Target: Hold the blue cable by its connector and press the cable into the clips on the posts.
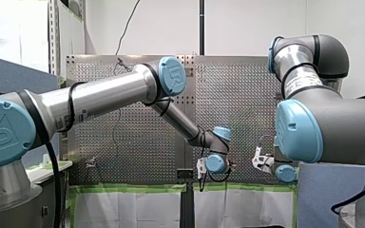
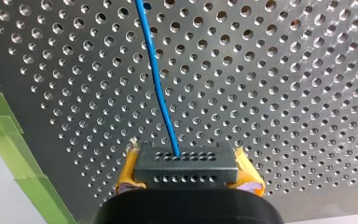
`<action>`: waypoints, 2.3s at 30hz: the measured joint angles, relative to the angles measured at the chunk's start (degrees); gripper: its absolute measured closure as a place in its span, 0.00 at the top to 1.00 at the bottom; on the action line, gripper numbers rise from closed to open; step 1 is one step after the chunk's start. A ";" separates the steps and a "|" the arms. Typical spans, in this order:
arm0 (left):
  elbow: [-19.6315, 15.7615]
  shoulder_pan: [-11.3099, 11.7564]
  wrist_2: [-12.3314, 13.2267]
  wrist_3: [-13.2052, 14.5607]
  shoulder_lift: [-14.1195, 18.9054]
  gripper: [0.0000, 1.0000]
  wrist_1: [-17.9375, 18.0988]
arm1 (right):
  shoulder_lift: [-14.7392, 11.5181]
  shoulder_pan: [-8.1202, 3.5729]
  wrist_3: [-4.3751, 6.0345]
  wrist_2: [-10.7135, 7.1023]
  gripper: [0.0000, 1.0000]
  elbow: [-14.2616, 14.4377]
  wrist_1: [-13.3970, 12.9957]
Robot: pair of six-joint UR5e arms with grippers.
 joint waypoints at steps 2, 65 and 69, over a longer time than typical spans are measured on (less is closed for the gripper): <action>-0.01 0.01 -0.06 0.00 0.00 1.00 -0.05 | 0.00 0.03 -0.01 0.00 0.00 0.01 -0.02; -22.01 -1.47 -0.03 -5.15 20.78 1.00 11.73 | -0.02 -0.11 2.17 -0.35 0.00 0.00 0.69; -23.96 -1.86 0.48 -6.04 22.72 1.00 12.27 | -0.02 0.03 2.29 -0.35 0.00 0.00 0.58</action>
